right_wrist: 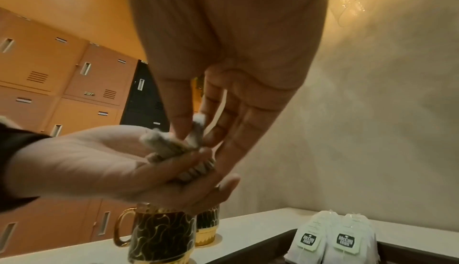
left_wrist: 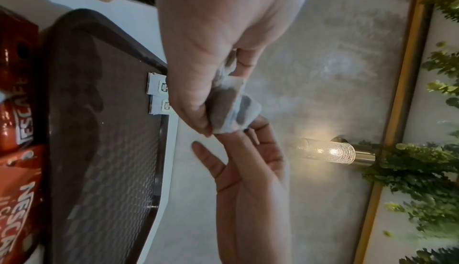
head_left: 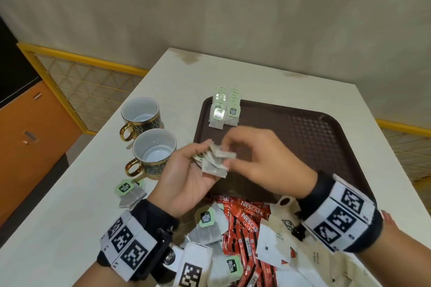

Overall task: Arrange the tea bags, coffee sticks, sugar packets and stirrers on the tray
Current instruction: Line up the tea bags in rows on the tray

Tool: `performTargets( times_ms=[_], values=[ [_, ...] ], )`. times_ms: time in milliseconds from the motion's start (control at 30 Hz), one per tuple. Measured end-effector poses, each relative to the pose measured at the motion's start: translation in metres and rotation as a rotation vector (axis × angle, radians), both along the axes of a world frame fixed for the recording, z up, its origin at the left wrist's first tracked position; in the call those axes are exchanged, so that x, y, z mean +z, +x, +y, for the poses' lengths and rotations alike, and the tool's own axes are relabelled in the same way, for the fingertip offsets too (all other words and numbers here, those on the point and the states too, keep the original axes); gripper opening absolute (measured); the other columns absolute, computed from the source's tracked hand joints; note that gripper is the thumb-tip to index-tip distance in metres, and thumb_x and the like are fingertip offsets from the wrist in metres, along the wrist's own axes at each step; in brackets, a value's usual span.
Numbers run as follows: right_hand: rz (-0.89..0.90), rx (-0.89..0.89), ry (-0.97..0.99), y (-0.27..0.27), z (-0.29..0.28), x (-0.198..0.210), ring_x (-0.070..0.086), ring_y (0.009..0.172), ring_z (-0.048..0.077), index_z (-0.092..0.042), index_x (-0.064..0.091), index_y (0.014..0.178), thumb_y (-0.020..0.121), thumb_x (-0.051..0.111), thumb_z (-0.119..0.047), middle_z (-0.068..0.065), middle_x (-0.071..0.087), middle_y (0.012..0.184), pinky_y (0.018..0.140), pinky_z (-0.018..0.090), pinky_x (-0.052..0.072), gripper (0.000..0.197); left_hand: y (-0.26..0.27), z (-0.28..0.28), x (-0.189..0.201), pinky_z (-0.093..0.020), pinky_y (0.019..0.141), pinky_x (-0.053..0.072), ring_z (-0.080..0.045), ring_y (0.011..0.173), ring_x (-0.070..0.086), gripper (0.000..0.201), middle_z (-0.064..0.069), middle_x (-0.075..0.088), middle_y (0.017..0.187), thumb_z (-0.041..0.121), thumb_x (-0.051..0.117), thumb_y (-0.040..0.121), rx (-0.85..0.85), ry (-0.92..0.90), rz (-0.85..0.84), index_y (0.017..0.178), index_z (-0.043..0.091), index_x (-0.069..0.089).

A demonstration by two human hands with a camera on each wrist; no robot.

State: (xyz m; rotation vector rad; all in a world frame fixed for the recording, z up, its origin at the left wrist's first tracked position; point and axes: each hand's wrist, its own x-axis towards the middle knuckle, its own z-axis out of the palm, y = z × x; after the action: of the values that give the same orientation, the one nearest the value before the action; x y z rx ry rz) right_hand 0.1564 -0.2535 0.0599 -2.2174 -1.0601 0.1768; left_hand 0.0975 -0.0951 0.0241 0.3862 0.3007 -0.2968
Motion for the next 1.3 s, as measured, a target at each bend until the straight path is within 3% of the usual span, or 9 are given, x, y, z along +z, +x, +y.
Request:
performTargets(
  times_ms=[133,233,367,433,533,667,767,1033,1300],
  values=[
    [0.044,0.048,0.009,-0.006,-0.006,-0.002,0.059,0.087,0.008,-0.023,0.064,0.092,0.083,0.070,-0.032,-0.010,0.059,0.096,0.078,0.034,0.051,0.014,-0.001,-0.002,-0.002,-0.038,0.095,0.048,-0.031,0.113,0.055,0.054,-0.026,0.056,0.122,0.004,0.042,0.084,-0.014,0.032,-0.042,0.138,-0.007,0.042],
    [0.055,0.002,0.020,-0.008,-0.004,-0.001,0.060,0.083,0.009,-0.022,0.063,0.092,0.085,0.063,-0.046,-0.009,0.061,0.091,0.074,0.033,0.051,0.025,-0.001,-0.005,-0.006,-0.043,0.097,0.047,-0.033,0.115,0.059,0.050,-0.027,0.057,0.124,-0.006,0.040,0.085,-0.012,0.035,-0.056,0.134,-0.002,0.043],
    [0.170,-0.153,0.097,0.001,-0.002,-0.005,0.057,0.063,0.001,-0.016,0.063,0.092,0.097,0.055,-0.029,-0.007,0.062,0.076,0.058,0.016,0.042,0.016,-0.001,-0.008,-0.012,-0.043,0.089,0.057,-0.037,0.117,0.060,0.047,-0.030,0.057,0.130,-0.013,0.040,0.091,0.012,0.150,-0.064,0.135,0.002,0.047],
    [0.209,-0.171,0.060,0.006,-0.003,-0.009,0.056,0.065,0.000,-0.018,0.062,0.099,0.094,0.061,-0.025,-0.008,0.064,0.084,0.059,0.013,0.041,0.009,-0.002,-0.010,-0.011,-0.040,0.086,0.059,-0.034,0.110,0.065,0.045,-0.026,0.064,0.122,-0.013,0.044,0.091,0.030,0.260,-0.094,0.132,0.003,0.052],
    [0.274,-0.157,0.010,0.010,-0.005,-0.015,0.058,0.071,0.000,-0.019,0.062,0.109,0.086,0.071,-0.020,-0.008,0.064,0.095,0.059,0.011,0.044,0.024,-0.006,-0.011,-0.011,-0.035,0.078,0.061,-0.028,0.098,0.071,0.042,-0.018,0.072,0.109,-0.014,0.050,0.088,0.086,0.474,-0.110,0.124,0.007,0.058],
    [0.325,-0.207,0.038,0.014,-0.010,-0.016,0.063,0.071,0.013,-0.019,0.067,0.099,0.082,0.074,-0.013,-0.003,0.068,0.089,0.058,0.016,0.046,0.019,-0.010,-0.010,-0.014,-0.030,0.069,0.060,-0.026,0.092,0.072,0.038,-0.015,0.072,0.108,-0.010,0.056,0.089,0.124,0.624,-0.121,0.119,0.012,0.061],
    [0.362,-0.230,0.115,0.016,-0.014,-0.012,0.067,0.075,0.023,-0.015,0.069,0.096,0.083,0.073,-0.010,0.003,0.070,0.089,0.059,0.023,0.053,0.015,-0.010,-0.010,-0.015,-0.033,0.072,0.061,-0.027,0.094,0.072,0.035,-0.012,0.073,0.107,-0.008,0.059,0.088,0.133,0.648,-0.119,0.116,0.013,0.062],
    [0.415,-0.252,0.243,0.019,-0.017,-0.011,0.070,0.073,0.020,-0.011,0.069,0.092,0.083,0.073,-0.008,0.004,0.071,0.093,0.061,0.027,0.056,0.011,-0.009,-0.014,-0.013,-0.033,0.071,0.061,-0.028,0.093,0.073,0.029,-0.013,0.074,0.103,-0.001,0.066,0.085,0.118,0.675,-0.156,0.112,0.010,0.063],
    [0.397,-0.397,0.401,0.028,-0.036,0.007,0.070,0.084,0.020,-0.015,0.066,0.092,0.090,0.064,-0.008,0.015,0.069,0.097,0.061,0.031,0.056,0.008,-0.006,-0.005,-0.017,-0.023,0.068,0.057,-0.013,0.095,0.067,0.028,0.007,0.069,0.098,0.001,0.072,0.082,0.236,1.110,-0.193,0.100,0.022,0.065]
  ],
)
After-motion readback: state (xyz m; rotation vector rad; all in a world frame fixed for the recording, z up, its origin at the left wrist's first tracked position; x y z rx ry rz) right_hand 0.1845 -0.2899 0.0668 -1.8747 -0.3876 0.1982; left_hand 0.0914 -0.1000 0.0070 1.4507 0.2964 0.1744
